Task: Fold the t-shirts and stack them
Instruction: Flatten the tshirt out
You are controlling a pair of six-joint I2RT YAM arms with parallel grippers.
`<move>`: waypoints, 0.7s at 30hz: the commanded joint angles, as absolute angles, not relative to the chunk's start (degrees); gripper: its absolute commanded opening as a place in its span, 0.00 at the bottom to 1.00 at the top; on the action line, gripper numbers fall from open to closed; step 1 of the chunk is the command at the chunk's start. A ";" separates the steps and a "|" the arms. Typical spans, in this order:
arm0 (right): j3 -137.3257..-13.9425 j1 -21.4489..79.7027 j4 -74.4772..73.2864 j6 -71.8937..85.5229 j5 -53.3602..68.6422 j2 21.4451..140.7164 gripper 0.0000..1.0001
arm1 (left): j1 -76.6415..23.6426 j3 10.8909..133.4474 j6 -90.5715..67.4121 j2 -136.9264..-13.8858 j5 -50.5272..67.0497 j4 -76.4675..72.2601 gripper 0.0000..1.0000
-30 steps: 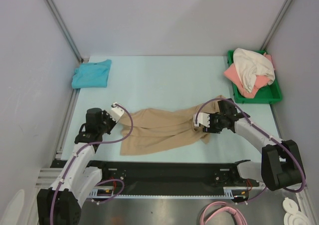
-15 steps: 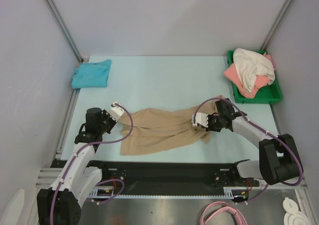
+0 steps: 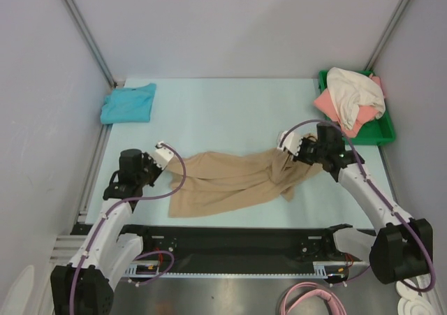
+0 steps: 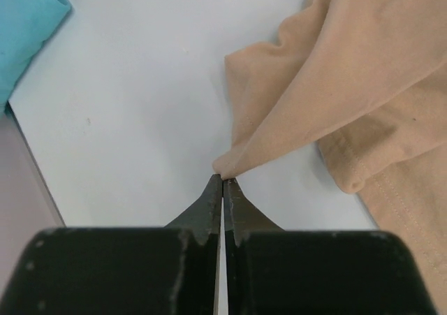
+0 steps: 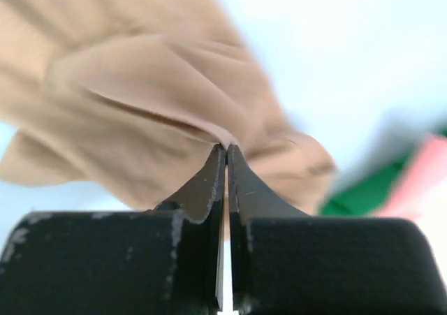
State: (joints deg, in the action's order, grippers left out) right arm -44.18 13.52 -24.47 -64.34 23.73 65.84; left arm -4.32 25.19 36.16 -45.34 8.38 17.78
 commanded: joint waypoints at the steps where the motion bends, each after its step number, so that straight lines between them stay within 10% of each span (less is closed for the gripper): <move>1: -49.04 9.07 -19.43 -52.24 21.36 61.62 0.00 | -3.96 31.99 37.09 -43.33 9.23 20.29 0.01; 21: -90.86 -3.43 -30.84 -24.96 22.06 50.28 0.00 | -3.96 73.63 32.69 -31.73 14.59 38.12 0.00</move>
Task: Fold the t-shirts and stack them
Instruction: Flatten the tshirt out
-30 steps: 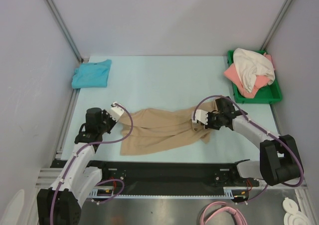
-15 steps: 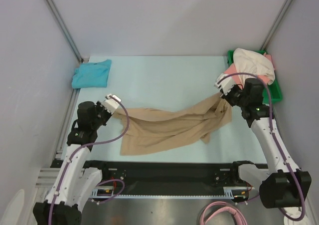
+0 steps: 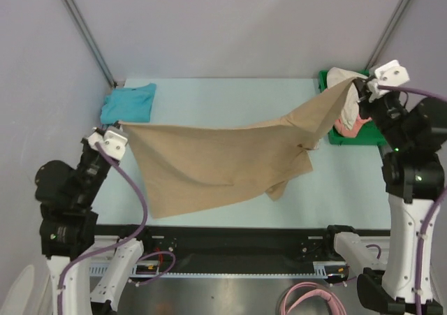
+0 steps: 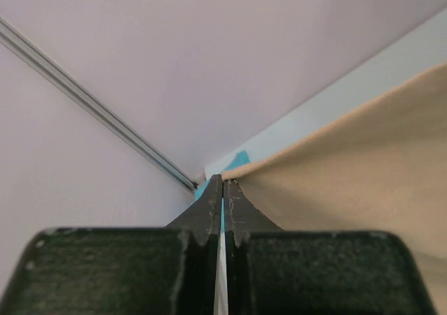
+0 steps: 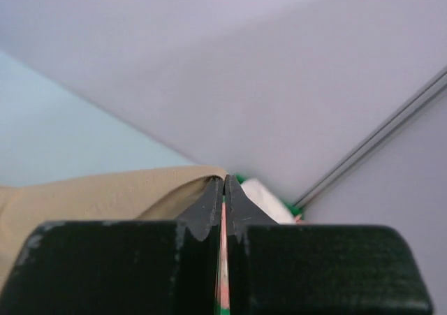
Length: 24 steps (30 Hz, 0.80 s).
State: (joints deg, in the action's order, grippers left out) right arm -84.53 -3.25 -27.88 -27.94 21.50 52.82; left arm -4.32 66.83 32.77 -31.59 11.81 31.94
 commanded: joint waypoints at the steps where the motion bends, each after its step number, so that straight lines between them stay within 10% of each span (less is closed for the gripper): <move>1: -95.23 -3.43 -31.63 -24.79 21.80 50.10 0.00 | -3.96 77.31 33.13 -31.90 14.07 38.93 0.00; 24: -127.36 -3.08 -41.67 -27.69 18.28 49.74 0.00 | -3.87 102.66 37.18 -29.62 9.41 46.94 0.00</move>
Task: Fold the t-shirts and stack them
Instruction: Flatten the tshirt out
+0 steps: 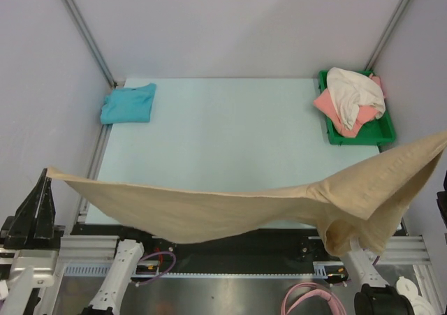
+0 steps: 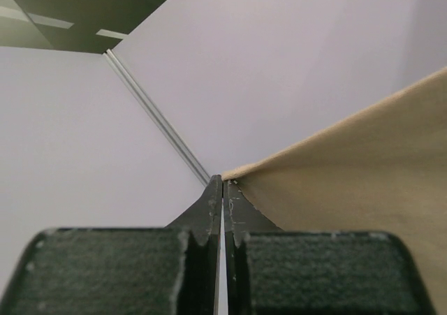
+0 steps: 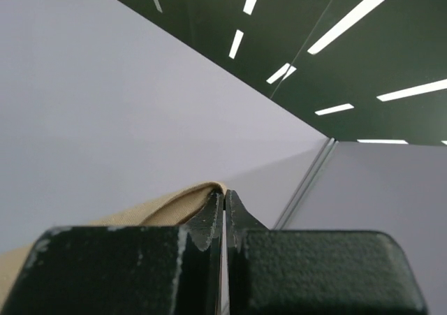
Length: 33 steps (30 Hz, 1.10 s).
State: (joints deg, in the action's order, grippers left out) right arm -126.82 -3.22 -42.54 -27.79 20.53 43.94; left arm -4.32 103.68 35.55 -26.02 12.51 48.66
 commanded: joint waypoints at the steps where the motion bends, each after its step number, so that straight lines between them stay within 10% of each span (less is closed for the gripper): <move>1: -125.70 -3.08 -39.83 -27.60 18.02 50.09 0.00 | -3.87 101.09 37.35 -30.32 8.88 46.06 0.00; 22: -65.43 -2.81 -3.82 -34.27 17.23 64.68 0.00 | -3.87 47.15 43.41 -45.77 3.26 12.52 0.00; 33: -69.86 1.30 8.88 -35.33 8.71 91.91 0.00 | -2.90 48.95 43.95 -78.29 0.18 -3.77 0.00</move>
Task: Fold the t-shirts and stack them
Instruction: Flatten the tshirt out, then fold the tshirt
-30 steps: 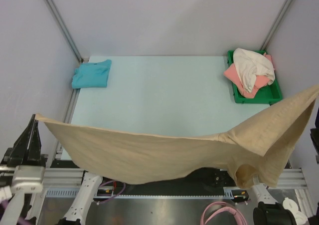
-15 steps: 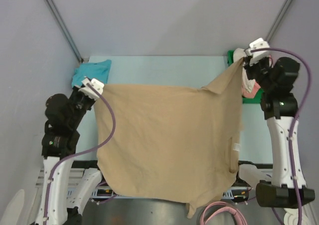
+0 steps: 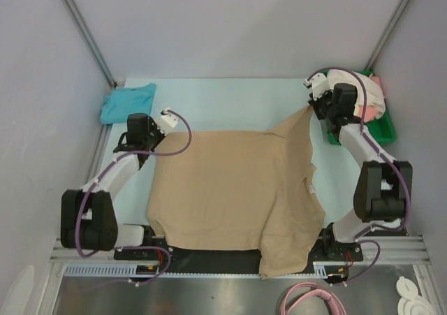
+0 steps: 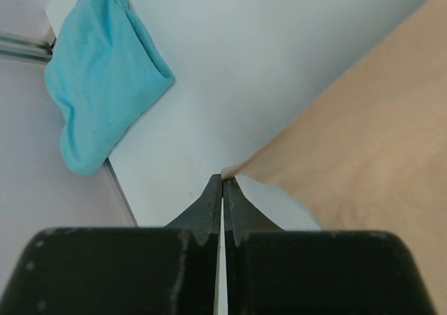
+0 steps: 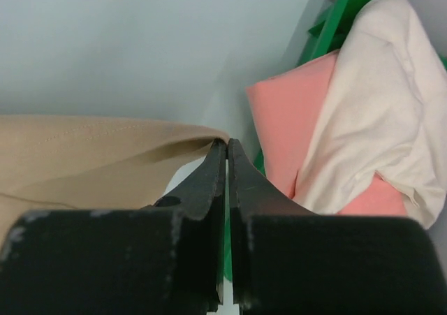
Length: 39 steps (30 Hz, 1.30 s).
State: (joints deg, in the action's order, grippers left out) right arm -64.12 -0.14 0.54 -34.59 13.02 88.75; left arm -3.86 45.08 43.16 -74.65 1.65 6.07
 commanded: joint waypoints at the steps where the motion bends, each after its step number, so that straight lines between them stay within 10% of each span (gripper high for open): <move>1: -71.09 1.67 8.70 -35.42 8.27 95.33 0.00 | -2.64 50.52 43.68 -80.22 0.18 -4.82 0.00; 27: -106.07 2.55 5.46 -32.78 1.06 128.14 0.00 | -0.97 71.19 41.66 -109.60 -11.86 -23.11 0.00; 39: -88.44 3.08 7.30 -31.47 3.43 111.81 0.00 | -3.60 61.27 42.98 -98.01 -8.70 -20.23 0.00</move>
State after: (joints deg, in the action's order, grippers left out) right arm -91.37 3.16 4.54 -31.94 3.09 120.22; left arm -2.90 63.13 42.54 -103.85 -9.87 -20.93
